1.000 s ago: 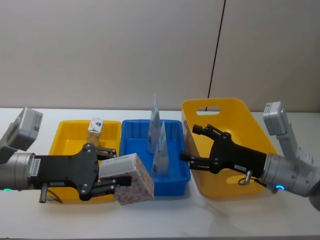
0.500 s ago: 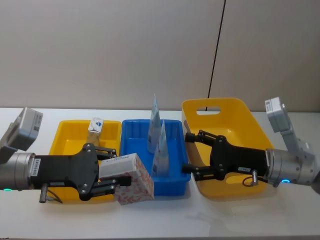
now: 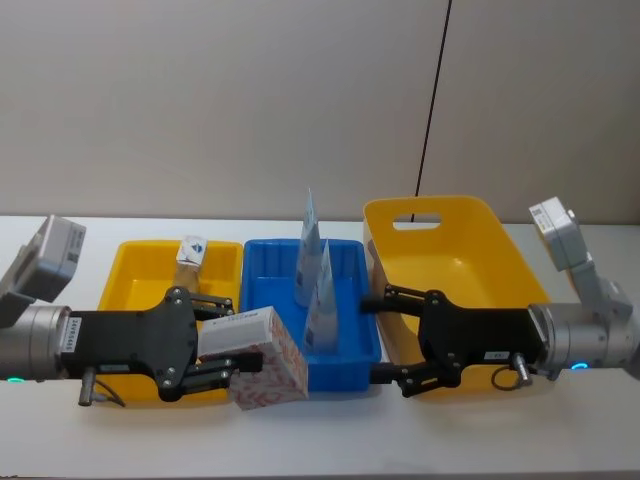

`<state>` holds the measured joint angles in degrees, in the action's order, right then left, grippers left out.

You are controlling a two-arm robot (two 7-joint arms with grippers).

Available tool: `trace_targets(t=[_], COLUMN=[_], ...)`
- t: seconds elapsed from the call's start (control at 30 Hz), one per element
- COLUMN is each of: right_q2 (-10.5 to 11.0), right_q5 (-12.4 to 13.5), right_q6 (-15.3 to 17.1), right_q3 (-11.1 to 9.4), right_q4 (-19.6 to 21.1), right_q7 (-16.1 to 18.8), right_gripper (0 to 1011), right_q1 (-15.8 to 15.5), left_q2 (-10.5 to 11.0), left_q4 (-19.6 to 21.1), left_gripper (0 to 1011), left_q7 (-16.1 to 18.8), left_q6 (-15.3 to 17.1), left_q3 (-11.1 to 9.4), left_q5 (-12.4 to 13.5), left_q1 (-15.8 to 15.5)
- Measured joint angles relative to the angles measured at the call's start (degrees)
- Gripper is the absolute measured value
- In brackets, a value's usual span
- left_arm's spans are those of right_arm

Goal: Bimanual collaborative sorting of washing and personal care products

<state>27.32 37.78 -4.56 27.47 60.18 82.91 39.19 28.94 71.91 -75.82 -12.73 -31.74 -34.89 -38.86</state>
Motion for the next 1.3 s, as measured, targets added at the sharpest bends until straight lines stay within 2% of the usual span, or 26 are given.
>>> trace_targets(t=[0.3, 0.5, 0.8, 1.3], right_q2=[-0.4, -1.43, -3.44, -5.75], right_q5=[0.8, 1.17, 1.92, 2.16], right_q6=[0.71, 0.75, 0.1, -1.7], right_q3=[0.86, 1.12, 1.52, 3.28], right_q4=[0.99, 1.13, -0.42, -3.24], right_q7=[0.84, -0.56, -1.95, -1.13], right_gripper=[1000, 1000, 1000, 1000], right_q1=[-0.09, -0.2, 0.11, 1.05], left_q2=[0.0, 0.0, 0.0, 0.0], left_q4=[0.0, 0.0, 0.0, 0.0], left_gripper=[380, 380, 380, 380], left_q7=[0.0, 0.0, 0.0, 0.0], left_q6=[0.0, 0.0, 0.0, 0.0], left_q3=[0.0, 0.0, 0.0, 0.0], left_q5=[0.0, -0.01, -0.01, -0.01], left_q1=[0.0, 0.0, 0.0, 0.0])
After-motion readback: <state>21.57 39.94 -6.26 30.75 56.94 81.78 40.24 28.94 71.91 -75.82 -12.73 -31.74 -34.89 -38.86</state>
